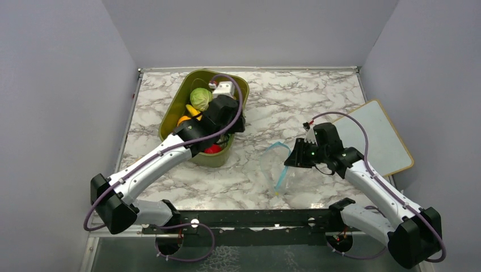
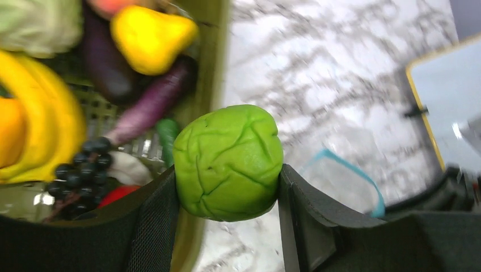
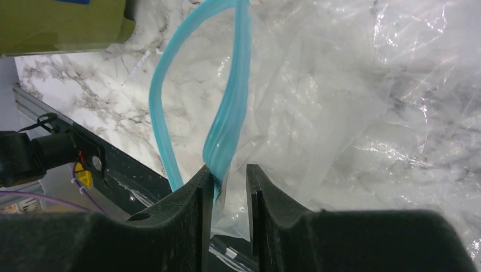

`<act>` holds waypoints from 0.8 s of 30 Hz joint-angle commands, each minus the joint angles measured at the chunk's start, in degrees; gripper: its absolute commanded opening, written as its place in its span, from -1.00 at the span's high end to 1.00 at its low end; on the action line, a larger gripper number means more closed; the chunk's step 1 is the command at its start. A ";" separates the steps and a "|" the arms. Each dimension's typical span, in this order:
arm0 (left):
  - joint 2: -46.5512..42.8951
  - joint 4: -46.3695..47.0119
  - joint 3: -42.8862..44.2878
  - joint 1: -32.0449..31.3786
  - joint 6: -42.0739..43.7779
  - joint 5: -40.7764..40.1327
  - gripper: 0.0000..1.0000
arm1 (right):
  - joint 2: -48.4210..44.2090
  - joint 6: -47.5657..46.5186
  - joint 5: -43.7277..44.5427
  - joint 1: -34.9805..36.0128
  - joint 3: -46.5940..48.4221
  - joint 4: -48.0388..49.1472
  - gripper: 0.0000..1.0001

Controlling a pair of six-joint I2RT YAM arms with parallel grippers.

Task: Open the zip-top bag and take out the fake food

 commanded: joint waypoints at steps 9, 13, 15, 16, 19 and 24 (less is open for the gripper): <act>-2.78 -0.48 -10.04 19.18 -0.72 11.32 0.87 | -2.21 0.55 -1.29 0.00 -1.79 0.00 0.43; -2.22 -0.28 -12.23 19.90 -1.20 12.61 0.72 | -2.67 0.53 -1.59 0.00 -1.63 -0.07 0.41; -2.27 -0.28 -12.71 20.36 -1.67 13.55 0.63 | -2.67 0.48 -1.82 0.00 -1.49 0.07 0.41; -2.42 -0.28 -12.82 20.48 -1.89 13.80 0.54 | -2.53 0.44 -1.90 0.00 -1.36 -0.06 0.41; -2.62 -0.58 -12.62 20.82 -1.81 13.50 0.04 | -2.14 -0.11 -1.84 0.00 -0.41 -1.00 0.39; -4.79 -0.86 -11.91 21.04 -2.61 11.90 -0.80 | -5.14 -5.78 -7.72 0.00 1.91 -0.05 0.21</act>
